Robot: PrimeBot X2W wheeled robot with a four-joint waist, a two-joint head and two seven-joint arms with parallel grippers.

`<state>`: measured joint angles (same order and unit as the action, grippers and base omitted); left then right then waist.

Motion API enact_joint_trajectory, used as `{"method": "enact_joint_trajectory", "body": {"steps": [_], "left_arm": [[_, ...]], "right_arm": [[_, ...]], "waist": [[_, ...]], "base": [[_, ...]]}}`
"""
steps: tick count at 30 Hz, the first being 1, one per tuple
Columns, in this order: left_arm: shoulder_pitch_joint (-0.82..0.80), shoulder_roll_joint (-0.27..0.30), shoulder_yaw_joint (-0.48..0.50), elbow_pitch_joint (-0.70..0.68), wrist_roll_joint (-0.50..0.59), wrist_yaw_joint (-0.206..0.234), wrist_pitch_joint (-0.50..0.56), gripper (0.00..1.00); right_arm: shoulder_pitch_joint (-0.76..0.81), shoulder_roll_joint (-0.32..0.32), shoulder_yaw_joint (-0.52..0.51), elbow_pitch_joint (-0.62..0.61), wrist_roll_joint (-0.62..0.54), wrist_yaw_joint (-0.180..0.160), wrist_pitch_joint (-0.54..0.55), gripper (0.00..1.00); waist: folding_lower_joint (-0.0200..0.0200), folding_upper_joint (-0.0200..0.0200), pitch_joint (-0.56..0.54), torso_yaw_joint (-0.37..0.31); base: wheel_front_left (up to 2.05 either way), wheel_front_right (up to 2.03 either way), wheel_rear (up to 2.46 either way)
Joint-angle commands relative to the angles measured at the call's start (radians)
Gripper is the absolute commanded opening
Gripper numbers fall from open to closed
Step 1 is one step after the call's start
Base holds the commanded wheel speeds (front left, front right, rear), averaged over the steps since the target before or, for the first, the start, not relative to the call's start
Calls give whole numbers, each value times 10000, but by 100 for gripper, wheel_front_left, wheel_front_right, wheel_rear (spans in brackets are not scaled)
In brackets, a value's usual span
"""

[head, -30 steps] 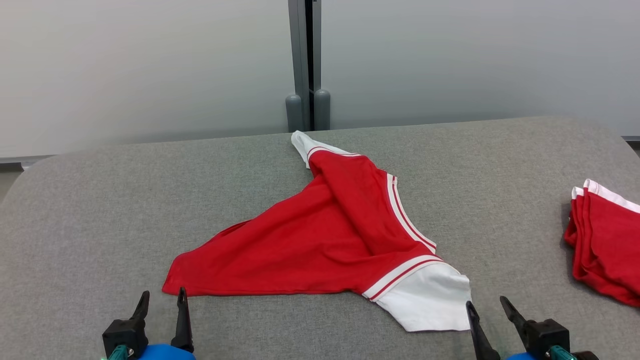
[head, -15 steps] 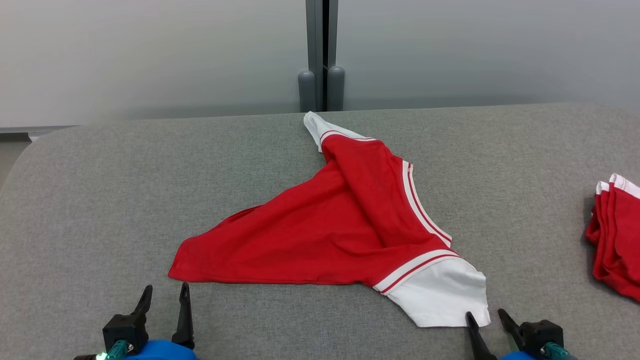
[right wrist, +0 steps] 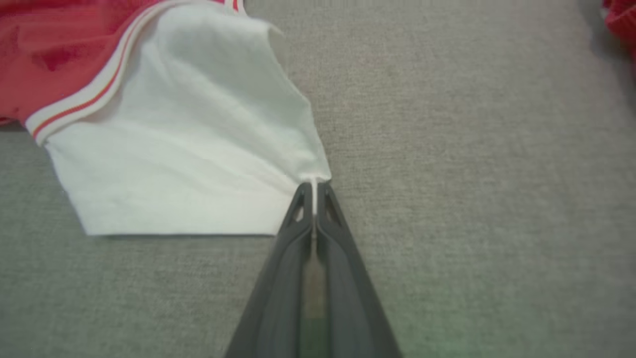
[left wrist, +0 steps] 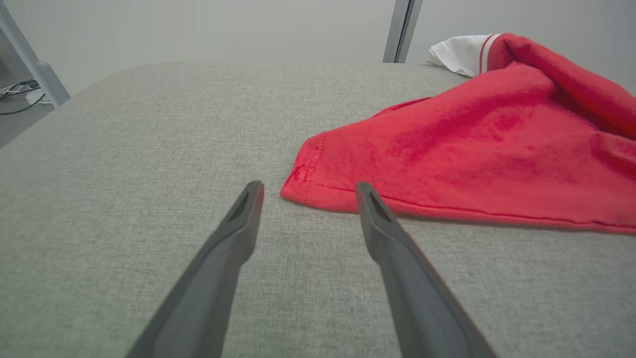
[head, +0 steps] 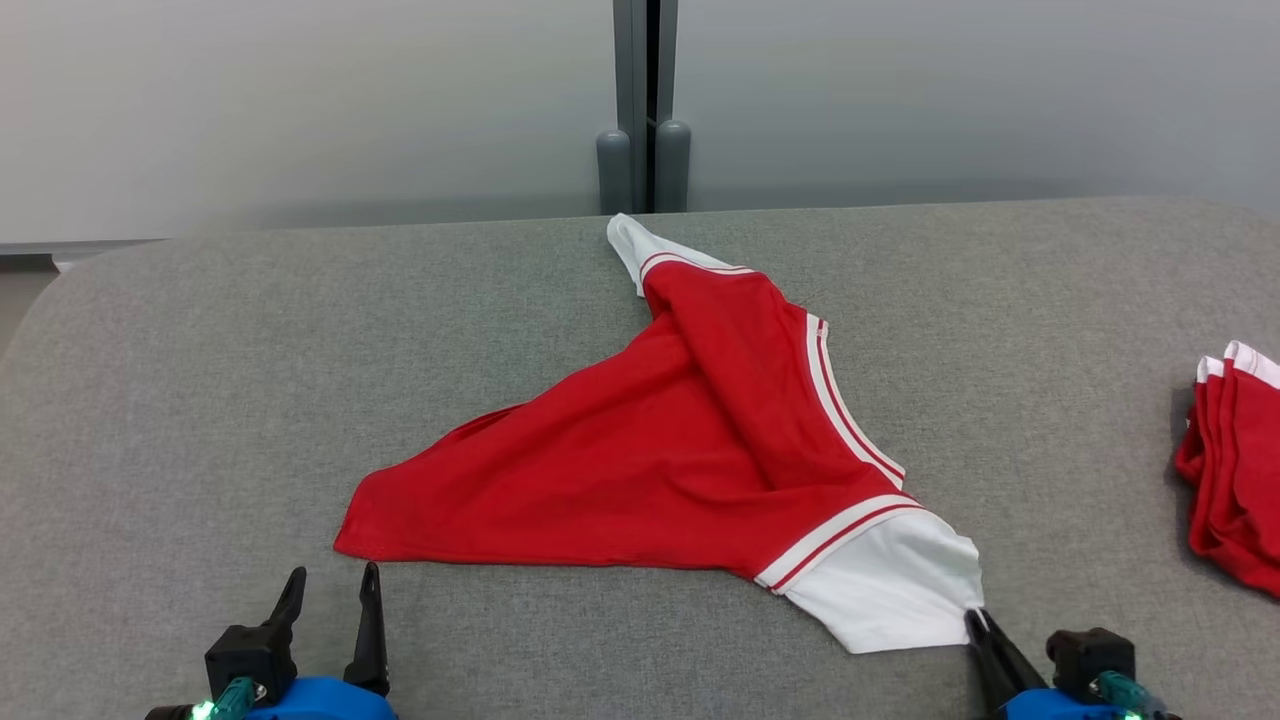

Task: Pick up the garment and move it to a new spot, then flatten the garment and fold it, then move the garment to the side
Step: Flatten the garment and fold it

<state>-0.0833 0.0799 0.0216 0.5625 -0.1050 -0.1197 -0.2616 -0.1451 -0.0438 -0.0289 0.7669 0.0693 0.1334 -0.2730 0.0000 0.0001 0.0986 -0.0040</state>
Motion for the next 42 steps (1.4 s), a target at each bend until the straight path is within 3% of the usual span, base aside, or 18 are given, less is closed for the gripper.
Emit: {"method": "enact_joint_trajectory", "body": {"steps": [1, 12, 18, 28, 29, 31, 32, 37, 42], "left_arm": [[-58, -8, -39, 4, 58, -44, -47, 100], [28, -103, -491, 648, -664, -109, -47, 100], [-145, 146, -1008, 977, -1466, -113, -47, 100], [-317, 361, -1072, 1156, -1706, -116, -47, 100], [-327, 395, -1134, 1193, -1678, -116, -46, 85], [-357, 428, -1214, 1275, -1692, -116, -39, 16], [-364, 433, -1243, 1291, -1711, -117, -36, 0], [-366, 482, -1447, 1211, -1799, -117, -38, 0], [-463, 592, -1247, -271, -1866, -116, -47, 0]], "right_arm": [[184, -143, -289, -4, -76, -47, 151, 0], [620, -97, -1200, -1477, -248, -31, 85, 0], [539, -96, -1005, -1731, -177, -29, 85, 0], [584, -96, -845, -1956, -105, -29, 85, 0], [578, -96, -825, -1978, -107, -29, 85, 0], [562, -96, -766, -2034, -83, -29, 85, 0], [557, -96, -721, -2083, -51, -29, 85, 0], [466, -96, -487, -2893, 463, -28, 70, 0], [516, -93, -53, -4886, 1404, -28, 71, 0]], "waist": [[0, -1, -12, -58], [0, -1, -15, -489], [0, -1, 111, -728], [0, -1, 268, -958], [0, -1, 274, -984], [0, -1, 279, -1030], [0, -1, 270, -1049], [0, -1, 156, -1074], [0, -1, -187, -1052]], "base": [[0, 0, 0], [0, 0, 0], [0, 0, 0], [0, 0, 0], [0, 0, 0], [0, 0, 0], [0, 0, 0], [0, 0, 0], [0, 0, 0]]}}
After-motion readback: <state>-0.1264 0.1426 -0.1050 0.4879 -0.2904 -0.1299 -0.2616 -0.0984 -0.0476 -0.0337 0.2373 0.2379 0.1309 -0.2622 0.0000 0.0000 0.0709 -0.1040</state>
